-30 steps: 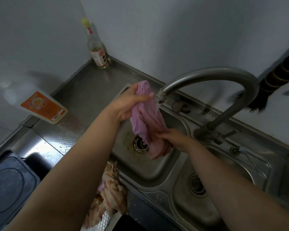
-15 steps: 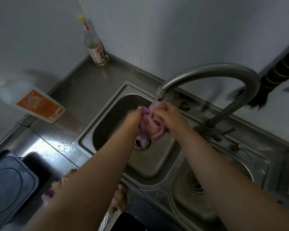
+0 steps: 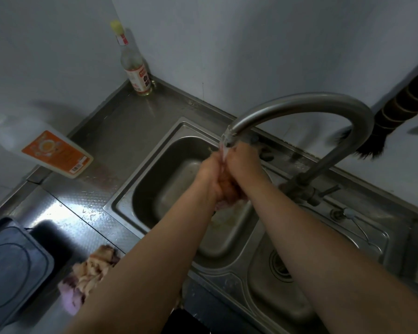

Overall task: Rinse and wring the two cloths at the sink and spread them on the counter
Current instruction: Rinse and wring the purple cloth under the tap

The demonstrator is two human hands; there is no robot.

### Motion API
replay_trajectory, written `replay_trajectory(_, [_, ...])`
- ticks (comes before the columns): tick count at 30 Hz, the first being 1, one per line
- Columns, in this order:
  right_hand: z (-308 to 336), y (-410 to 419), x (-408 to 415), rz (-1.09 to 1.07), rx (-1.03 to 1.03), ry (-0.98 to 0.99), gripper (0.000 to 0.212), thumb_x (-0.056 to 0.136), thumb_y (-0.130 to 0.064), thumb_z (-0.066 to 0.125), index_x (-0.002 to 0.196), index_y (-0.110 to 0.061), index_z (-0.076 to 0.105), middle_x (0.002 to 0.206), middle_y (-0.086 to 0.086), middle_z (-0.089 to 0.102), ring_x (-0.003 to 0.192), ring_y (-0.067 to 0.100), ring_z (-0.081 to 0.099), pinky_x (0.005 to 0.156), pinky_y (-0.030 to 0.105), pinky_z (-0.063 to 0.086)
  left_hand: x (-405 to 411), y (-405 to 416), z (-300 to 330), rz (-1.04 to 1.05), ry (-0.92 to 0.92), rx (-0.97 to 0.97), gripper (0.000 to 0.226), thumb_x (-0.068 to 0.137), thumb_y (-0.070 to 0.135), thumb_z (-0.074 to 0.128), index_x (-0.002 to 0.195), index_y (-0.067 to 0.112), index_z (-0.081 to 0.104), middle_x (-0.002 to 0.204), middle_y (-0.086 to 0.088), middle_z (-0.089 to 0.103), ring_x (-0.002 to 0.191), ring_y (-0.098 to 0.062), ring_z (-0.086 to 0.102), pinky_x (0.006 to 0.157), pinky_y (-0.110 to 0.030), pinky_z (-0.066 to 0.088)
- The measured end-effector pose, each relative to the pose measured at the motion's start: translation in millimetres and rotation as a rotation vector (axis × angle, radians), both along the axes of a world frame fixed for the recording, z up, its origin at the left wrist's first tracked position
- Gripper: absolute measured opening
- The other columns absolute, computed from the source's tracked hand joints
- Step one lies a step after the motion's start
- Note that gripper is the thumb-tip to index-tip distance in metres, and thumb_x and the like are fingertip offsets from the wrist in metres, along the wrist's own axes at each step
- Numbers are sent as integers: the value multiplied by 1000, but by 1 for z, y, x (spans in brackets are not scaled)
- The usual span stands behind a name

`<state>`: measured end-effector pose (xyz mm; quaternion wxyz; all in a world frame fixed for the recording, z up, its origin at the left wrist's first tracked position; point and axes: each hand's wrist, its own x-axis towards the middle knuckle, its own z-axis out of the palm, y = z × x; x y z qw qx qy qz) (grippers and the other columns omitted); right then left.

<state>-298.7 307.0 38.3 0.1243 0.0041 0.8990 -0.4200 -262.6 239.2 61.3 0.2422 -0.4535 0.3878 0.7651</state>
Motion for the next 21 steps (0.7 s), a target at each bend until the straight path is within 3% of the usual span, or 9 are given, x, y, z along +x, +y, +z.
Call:
replay_trajectory(4, [4, -12, 20, 105, -48, 73, 47, 99, -43, 41, 67, -13, 61, 58, 3, 60, 57, 19, 61, 59, 32, 51, -13, -20, -7, 187, 48, -118, 46, 99, 31, 43, 55, 16, 41, 36, 2, 32, 28, -11, 27, 37, -15, 23])
replay_trajectory(6, [4, -12, 12, 84, 5, 67, 48, 99, -43, 42, 63, -15, 56, 55, -1, 55, 55, 17, 58, 58, 30, 50, -9, -21, -7, 162, 102, -46, 52, 98, 34, 41, 50, 14, 46, 37, 1, 39, 31, -11, 34, 46, -16, 29])
replay_trajectory(8, [5, -5, -4, 49, 23, 11, 44, 100, -38, 42, 61, -20, 51, 59, -3, 54, 62, 20, 59, 64, 36, 54, -3, -13, -6, 36, 103, 27, 51, 97, 41, 41, 60, 10, 57, 49, -5, 54, 43, -15, 49, 62, -16, 39])
replay_trajectory(10, [4, -5, -2, 50, 28, -13, 45, 100, -40, 39, 63, -20, 53, 62, -1, 57, 63, 19, 61, 64, 36, 54, -6, -13, -7, 56, 81, 2, 41, 98, 35, 43, 67, 11, 55, 52, -4, 55, 43, -16, 53, 51, -19, 47])
replay_trajectory(13, [6, -11, 19, 100, -40, -10, 44, 100, -44, 38, 68, -19, 55, 63, 1, 61, 59, 18, 62, 57, 34, 50, -12, -24, -14, 162, 129, -75, 38, 98, 30, 47, 63, 16, 53, 53, 0, 49, 44, -12, 46, 44, -19, 41])
replay_trajectory(17, [7, 6, 2, 103, 119, -56, 41, 103, -33, 30, 79, -12, 56, 75, 7, 59, 86, 32, 63, 61, 32, 41, 1, -28, -25, -61, 185, -53, 41, 94, 46, 55, 84, 8, 68, 84, -12, 69, 80, -25, 67, 80, -36, 51])
replay_trajectory(19, [11, 15, -5, 1, 41, -146, 41, 103, -33, 30, 90, -8, 59, 81, 13, 57, 78, 27, 60, 58, 27, 35, 9, -37, -33, -223, 255, -171, 43, 82, 49, 70, 95, 8, 69, 106, -16, 67, 102, -29, 60, 96, -40, 44])
replay_trajectory(21, [14, 23, -10, -82, -59, -246, 44, 101, -42, 29, 100, -8, 57, 92, 13, 58, 71, 15, 54, 57, 26, 37, 18, -47, -40, -308, 310, -301, 56, 76, 35, 79, 120, 8, 57, 125, -13, 59, 116, -33, 54, 103, -45, 44])
